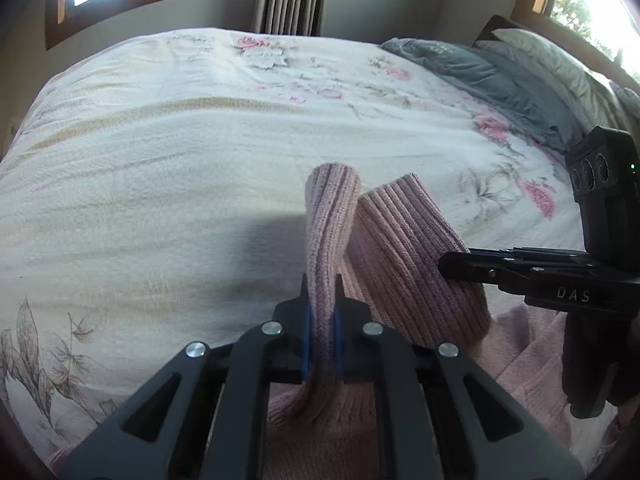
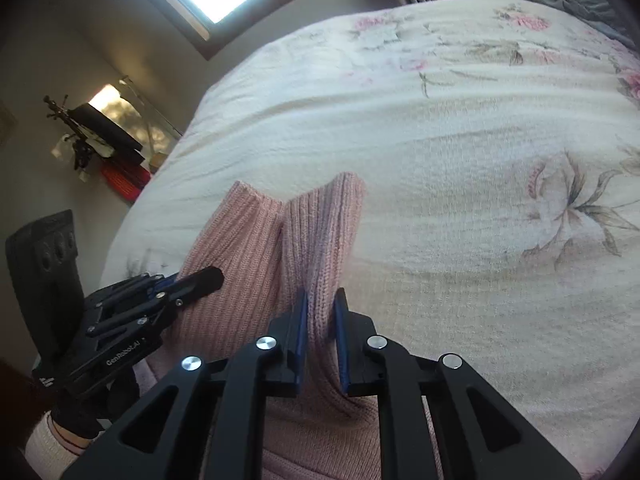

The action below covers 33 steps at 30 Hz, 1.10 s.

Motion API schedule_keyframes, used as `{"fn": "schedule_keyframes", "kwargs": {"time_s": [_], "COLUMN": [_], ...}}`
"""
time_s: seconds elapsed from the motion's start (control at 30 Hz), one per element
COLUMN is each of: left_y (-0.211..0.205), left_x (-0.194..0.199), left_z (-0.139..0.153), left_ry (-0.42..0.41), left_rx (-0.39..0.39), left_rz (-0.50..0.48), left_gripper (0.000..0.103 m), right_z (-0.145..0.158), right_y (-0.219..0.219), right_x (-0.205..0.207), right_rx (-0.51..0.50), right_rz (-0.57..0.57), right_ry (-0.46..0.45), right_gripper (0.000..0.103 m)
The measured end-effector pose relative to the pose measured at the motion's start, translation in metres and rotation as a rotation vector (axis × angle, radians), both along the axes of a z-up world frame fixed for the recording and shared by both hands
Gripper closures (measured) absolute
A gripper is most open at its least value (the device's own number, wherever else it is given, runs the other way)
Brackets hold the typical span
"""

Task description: Fold small clothes

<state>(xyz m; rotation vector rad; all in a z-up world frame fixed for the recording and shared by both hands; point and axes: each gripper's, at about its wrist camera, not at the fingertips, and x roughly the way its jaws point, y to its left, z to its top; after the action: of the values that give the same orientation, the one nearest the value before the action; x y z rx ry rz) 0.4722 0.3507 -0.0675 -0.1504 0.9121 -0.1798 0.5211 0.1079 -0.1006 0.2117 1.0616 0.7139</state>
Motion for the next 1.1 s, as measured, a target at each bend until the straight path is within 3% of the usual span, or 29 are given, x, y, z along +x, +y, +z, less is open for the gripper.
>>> {"fn": "schedule_keyframes", "kwargs": {"time_s": [0.2, 0.33, 0.43, 0.5, 0.57, 0.6, 0.7, 0.77, 0.83, 0.93, 1.1], "left_y": [0.003, 0.009, 0.011, 0.012, 0.013, 0.013, 0.018, 0.012, 0.001, -0.011, -0.026], "left_x": [-0.045, -0.086, -0.110, -0.122, -0.126, -0.124, -0.103, -0.082, -0.056, -0.020, 0.021], "left_z": [0.024, 0.030, 0.020, 0.011, 0.005, 0.005, 0.012, 0.018, 0.017, 0.005, -0.022], "left_ry": [-0.127, -0.177, -0.151, -0.120, -0.107, -0.105, -0.094, -0.086, -0.062, 0.007, 0.088], "left_rx": [-0.069, -0.101, -0.094, -0.091, -0.057, -0.038, -0.049, -0.016, 0.058, 0.101, 0.227], "left_rz": [-0.062, -0.110, -0.128, -0.139, -0.135, -0.122, -0.064, -0.056, -0.058, -0.056, -0.037], "left_gripper": [0.094, 0.087, 0.086, 0.085, 0.069, 0.064, 0.046, 0.039, 0.038, 0.038, 0.040], "right_z": [0.030, 0.043, 0.046, 0.041, 0.033, 0.030, 0.028, 0.028, 0.026, 0.013, -0.026], "right_y": [-0.014, -0.023, -0.033, -0.035, -0.034, -0.034, -0.042, -0.040, -0.034, -0.015, 0.015], "right_x": [-0.048, -0.083, -0.111, -0.124, -0.127, -0.124, -0.102, -0.072, -0.042, -0.004, 0.029], "right_rx": [0.045, 0.047, 0.066, 0.027, -0.050, -0.067, -0.010, 0.021, 0.021, -0.041, -0.096], "right_rz": [0.070, 0.126, 0.172, 0.198, 0.198, 0.183, 0.118, 0.070, 0.021, -0.016, -0.040], "right_ry": [-0.143, -0.217, -0.231, -0.222, -0.201, -0.188, -0.124, -0.081, -0.042, 0.014, 0.128], "right_gripper": [0.091, 0.091, 0.091, 0.091, 0.088, 0.082, 0.078, 0.058, 0.045, 0.037, 0.036]}}
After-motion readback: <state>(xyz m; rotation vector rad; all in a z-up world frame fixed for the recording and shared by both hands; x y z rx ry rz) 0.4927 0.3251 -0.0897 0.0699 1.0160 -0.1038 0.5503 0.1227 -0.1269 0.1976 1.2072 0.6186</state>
